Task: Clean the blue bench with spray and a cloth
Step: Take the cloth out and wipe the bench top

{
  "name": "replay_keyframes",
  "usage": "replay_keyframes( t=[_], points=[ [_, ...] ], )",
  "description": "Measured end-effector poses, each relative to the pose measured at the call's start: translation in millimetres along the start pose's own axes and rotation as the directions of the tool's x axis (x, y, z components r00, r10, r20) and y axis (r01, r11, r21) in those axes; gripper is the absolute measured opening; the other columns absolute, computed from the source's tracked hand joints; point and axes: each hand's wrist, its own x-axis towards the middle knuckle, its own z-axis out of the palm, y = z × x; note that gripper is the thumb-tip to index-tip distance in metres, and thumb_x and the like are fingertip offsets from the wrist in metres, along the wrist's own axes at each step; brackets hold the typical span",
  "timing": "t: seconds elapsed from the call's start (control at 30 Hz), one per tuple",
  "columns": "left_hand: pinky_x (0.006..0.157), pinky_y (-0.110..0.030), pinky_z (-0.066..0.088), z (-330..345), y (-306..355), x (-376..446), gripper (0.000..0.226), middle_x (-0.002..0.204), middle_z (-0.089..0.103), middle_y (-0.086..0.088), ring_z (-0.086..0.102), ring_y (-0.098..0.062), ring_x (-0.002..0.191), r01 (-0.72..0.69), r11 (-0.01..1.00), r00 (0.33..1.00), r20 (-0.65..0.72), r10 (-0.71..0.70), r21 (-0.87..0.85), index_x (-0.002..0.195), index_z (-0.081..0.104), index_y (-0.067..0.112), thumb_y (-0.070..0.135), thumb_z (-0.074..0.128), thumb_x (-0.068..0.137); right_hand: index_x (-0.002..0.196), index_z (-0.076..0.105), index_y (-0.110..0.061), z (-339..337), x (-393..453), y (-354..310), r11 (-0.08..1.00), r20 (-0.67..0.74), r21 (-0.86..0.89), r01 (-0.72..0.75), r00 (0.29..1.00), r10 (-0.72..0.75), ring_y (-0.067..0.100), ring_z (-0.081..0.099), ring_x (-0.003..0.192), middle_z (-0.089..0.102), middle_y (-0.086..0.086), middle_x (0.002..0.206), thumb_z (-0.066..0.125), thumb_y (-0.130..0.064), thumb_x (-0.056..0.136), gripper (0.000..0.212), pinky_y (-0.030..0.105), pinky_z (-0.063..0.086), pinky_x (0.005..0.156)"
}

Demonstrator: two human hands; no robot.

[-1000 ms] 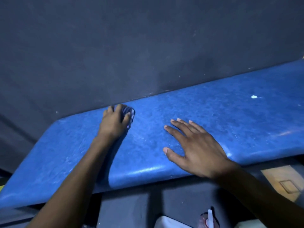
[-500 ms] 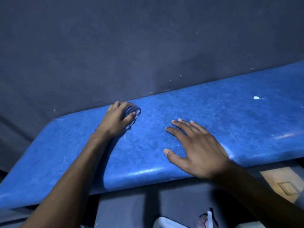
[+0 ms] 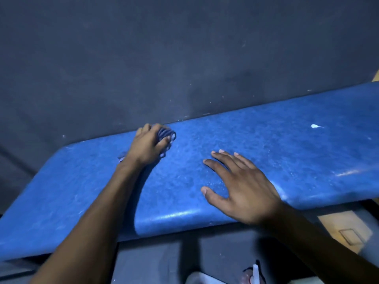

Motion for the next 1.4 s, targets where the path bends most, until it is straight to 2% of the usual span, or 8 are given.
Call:
replay_keyframes(
  t=[0.23, 0.37, 0.43, 0.77, 1.07, 1.27, 1.33, 1.4],
  points=[
    [0.106, -0.019, 0.037, -20.5, 22.4, -70.9, 0.033, 0.125, 0.057, 0.013, 0.052, -0.004, 0.12, -0.336, 0.926, 0.926, 0.122, 0.358, -0.17, 0.131, 0.063, 0.033, 0.044, 0.06, 0.1, 0.15, 0.046, -0.028, 1.6, -0.1, 0.1, 1.0, 0.0, -0.01, 0.01, 1.0, -0.01, 0.011, 0.024, 0.153, 0.039, -0.004, 0.162, 0.038, -0.07, 0.093, 0.071, 0.041, 0.021, 0.124],
    [0.104, -0.039, 0.045, -11.2, -3.9, -26.3, 0.037, 0.117, 0.063, 0.006, 0.056, -0.019, 0.115, -0.163, 0.984, 0.985, 0.038, 0.166, -0.073, 0.127, 0.065, 0.03, 0.049, 0.052, 0.097, 0.151, 0.044, -0.03, 1.5, -0.1, 1.4, 1.0, 0.003, -0.003, 0.002, 1.0, -0.002, 0.009, 0.022, 0.154, 0.037, -0.005, 0.162, 0.037, -0.071, 0.093, 0.071, 0.041, 0.019, 0.125],
    [0.1, -0.033, 0.038, 3.4, 6.7, -1.1, 0.042, 0.12, 0.065, 0.0, 0.054, -0.026, 0.122, -0.055, 0.997, 0.998, 0.014, 0.056, -0.06, 0.128, 0.066, 0.027, 0.046, 0.049, 0.094, 0.151, 0.043, -0.031, 0.3, 0.1, 1.1, 1.0, 0.007, -0.008, 0.002, 1.0, -0.002, 0.009, 0.021, 0.154, 0.036, -0.006, 0.163, 0.037, -0.071, 0.093, 0.071, 0.04, 0.018, 0.125],
    [0.104, -0.029, 0.039, -16.0, 28.0, -79.0, 0.037, 0.121, 0.063, 0.016, 0.055, -0.008, 0.118, -0.268, 0.952, 0.955, 0.087, 0.282, -0.147, 0.126, 0.064, 0.037, 0.054, 0.055, 0.095, 0.148, 0.048, -0.027, -4.3, -0.1, -4.6, 1.0, 0.026, -0.01, 0.0, 1.0, 0.0, 0.014, 0.028, 0.152, 0.041, -0.001, 0.16, 0.039, -0.069, 0.092, 0.07, 0.039, 0.016, 0.126],
    [0.099, -0.04, 0.047, -20.6, 65.5, -61.8, 0.029, 0.115, 0.066, 0.016, 0.061, -0.014, 0.113, -0.161, 0.968, 0.986, 0.0, 0.164, -0.19, 0.114, 0.065, 0.045, 0.057, 0.055, 0.091, 0.153, 0.042, -0.022, -30.8, -1.3, 3.1, 1.0, 0.073, -0.004, -0.003, 0.997, 0.003, 0.021, 0.021, 0.155, 0.035, 0.006, 0.164, 0.042, -0.065, 0.096, 0.071, 0.045, 0.009, 0.127],
    [0.094, -0.033, 0.054, -8.0, 171.1, -15.9, 0.017, 0.11, 0.073, 0.002, 0.068, -0.011, 0.106, -0.239, 0.849, 0.962, -0.235, 0.141, -0.47, 0.116, 0.07, 0.026, 0.029, 0.063, 0.1, 0.154, 0.038, -0.024, -93.8, -26.7, 98.7, 0.973, -0.042, -0.102, -0.206, 0.978, 0.202, 0.019, 0.025, 0.154, 0.036, 0.003, 0.163, 0.026, -0.073, 0.088, 0.083, 0.042, 0.011, 0.127],
    [0.081, -0.018, 0.054, 8.5, 223.9, 8.1, 0.011, 0.1, 0.074, -0.006, 0.066, -0.004, 0.087, -0.316, 0.764, 0.934, -0.325, 0.147, -0.563, 0.111, 0.069, 0.014, 0.013, 0.064, 0.102, 0.154, 0.038, -0.021, -110.8, -41.2, 141.0, 0.924, -0.081, -0.162, -0.346, 0.938, 0.337, 0.021, 0.026, 0.153, 0.036, 0.005, 0.163, 0.019, -0.075, 0.084, 0.09, 0.042, 0.013, 0.126],
    [0.089, -0.021, 0.054, 35.8, 269.3, 32.8, 0.014, 0.107, 0.07, -0.005, 0.066, -0.006, 0.095, -0.35, 0.726, 0.919, -0.367, 0.143, -0.592, 0.116, 0.067, 0.016, 0.019, 0.063, 0.103, 0.154, 0.036, -0.016, -120.4, -52.9, 176.6, 0.859, -0.07, -0.215, -0.464, 0.885, 0.461, 0.023, 0.024, 0.153, 0.033, 0.008, 0.164, 0.018, -0.076, 0.084, 0.094, 0.041, 0.013, 0.125]
  ],
)
